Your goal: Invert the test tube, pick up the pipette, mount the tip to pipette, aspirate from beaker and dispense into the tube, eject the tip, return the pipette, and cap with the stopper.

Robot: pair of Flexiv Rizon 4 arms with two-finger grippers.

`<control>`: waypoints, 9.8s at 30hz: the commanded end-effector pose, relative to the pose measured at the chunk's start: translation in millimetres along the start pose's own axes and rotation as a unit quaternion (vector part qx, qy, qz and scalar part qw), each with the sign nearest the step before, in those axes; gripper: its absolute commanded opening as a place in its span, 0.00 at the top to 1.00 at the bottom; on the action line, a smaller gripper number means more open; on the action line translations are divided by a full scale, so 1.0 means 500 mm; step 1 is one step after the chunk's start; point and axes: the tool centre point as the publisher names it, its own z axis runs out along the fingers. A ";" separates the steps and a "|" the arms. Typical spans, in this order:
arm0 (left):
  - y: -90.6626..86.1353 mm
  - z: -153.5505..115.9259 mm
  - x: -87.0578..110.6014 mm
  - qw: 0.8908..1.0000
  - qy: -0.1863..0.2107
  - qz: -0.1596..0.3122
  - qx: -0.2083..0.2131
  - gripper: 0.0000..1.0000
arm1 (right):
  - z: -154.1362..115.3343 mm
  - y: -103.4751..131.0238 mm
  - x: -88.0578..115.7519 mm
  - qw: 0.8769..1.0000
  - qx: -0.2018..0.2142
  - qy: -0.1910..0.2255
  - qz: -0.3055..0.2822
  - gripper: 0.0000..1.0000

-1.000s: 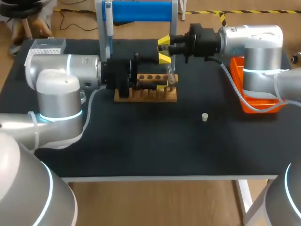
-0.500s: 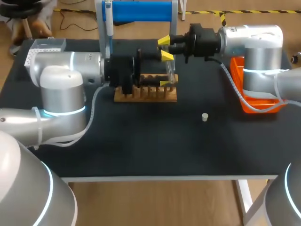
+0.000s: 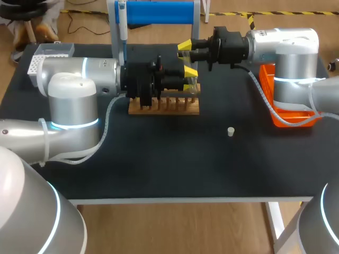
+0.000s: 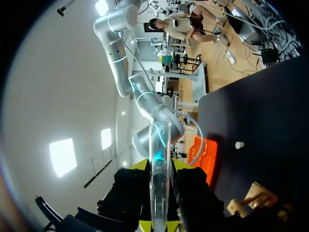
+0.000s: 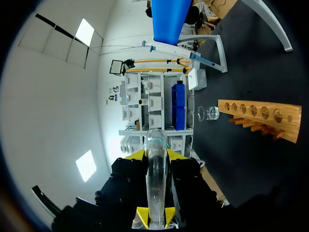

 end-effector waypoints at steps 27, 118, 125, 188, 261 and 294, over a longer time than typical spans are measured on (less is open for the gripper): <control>-0.003 -0.039 0.029 0.999 -0.005 -0.029 -0.021 1.00 | -0.001 0.000 0.000 1.000 0.000 0.000 0.000 0.00; -0.005 -0.060 0.008 0.999 0.022 -0.023 -0.030 1.00 | -0.157 -0.067 -0.310 0.740 -0.023 -0.294 -0.605 0.00; -0.005 -0.060 0.008 0.999 0.022 -0.023 -0.030 1.00 | -0.148 -0.052 -0.329 0.734 -0.016 -0.302 -0.609 0.00; 0.079 -0.068 -0.078 0.906 -0.063 -0.416 -0.053 1.00 | -0.133 -0.021 -0.343 0.723 -0.021 -0.308 -0.619 0.00; 0.274 -0.118 0.036 0.751 -0.043 -0.656 0.056 1.00 | -0.133 -0.021 -0.343 0.723 -0.021 -0.308 -0.619 0.00; 0.290 -0.118 0.082 0.744 -0.027 -0.667 0.031 1.00 | -0.133 -0.021 -0.343 0.723 -0.021 -0.308 -0.619 0.00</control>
